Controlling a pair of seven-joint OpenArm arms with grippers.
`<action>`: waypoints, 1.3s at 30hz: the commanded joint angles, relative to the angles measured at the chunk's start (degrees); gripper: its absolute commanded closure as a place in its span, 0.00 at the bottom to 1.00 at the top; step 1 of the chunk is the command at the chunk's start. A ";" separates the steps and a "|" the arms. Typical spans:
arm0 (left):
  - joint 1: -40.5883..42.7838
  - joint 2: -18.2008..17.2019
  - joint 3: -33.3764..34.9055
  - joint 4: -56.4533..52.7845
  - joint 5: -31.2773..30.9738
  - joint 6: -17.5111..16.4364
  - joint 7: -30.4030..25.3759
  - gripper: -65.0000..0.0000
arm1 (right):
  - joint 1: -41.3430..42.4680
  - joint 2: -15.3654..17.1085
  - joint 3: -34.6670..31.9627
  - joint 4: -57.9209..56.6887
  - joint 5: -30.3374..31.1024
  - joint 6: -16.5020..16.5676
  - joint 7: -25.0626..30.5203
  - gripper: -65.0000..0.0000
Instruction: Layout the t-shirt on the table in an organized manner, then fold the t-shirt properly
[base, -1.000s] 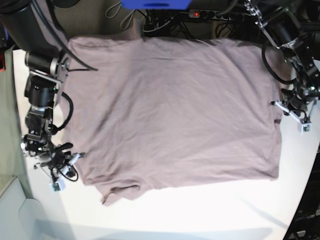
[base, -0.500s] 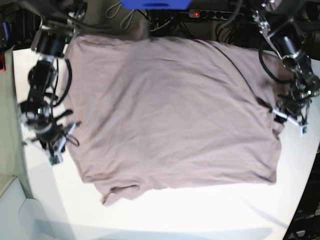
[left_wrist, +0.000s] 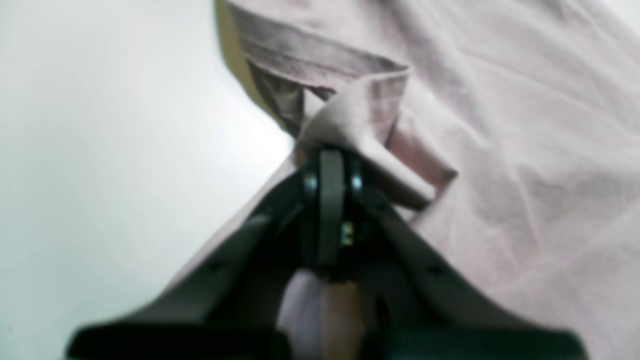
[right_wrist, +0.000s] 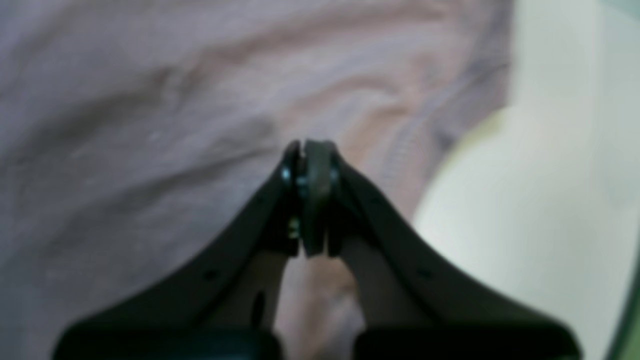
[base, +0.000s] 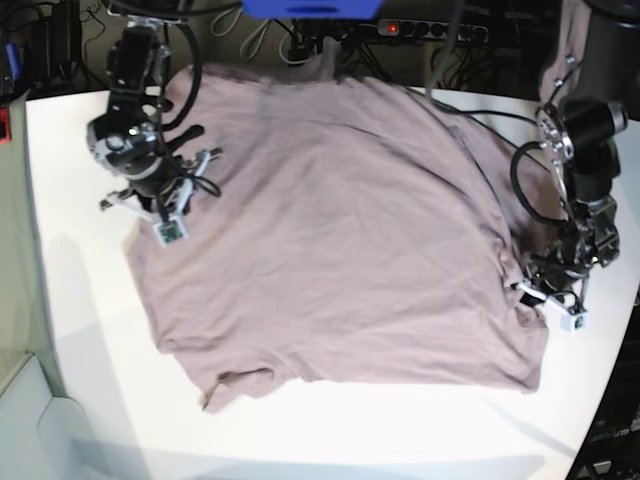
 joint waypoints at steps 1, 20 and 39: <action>-0.99 -1.24 -0.14 0.27 0.70 0.05 1.16 1.00 | 0.65 -0.03 0.30 -0.84 0.44 0.01 1.09 1.00; 11.41 -4.15 -4.18 0.18 0.08 -0.48 1.69 1.00 | 25.71 12.89 6.46 -44.44 0.35 0.01 12.69 1.00; 34.62 6.14 -20.62 40.79 0.08 -0.74 23.85 1.00 | 20.70 11.14 2.85 -25.19 0.61 0.01 13.84 1.00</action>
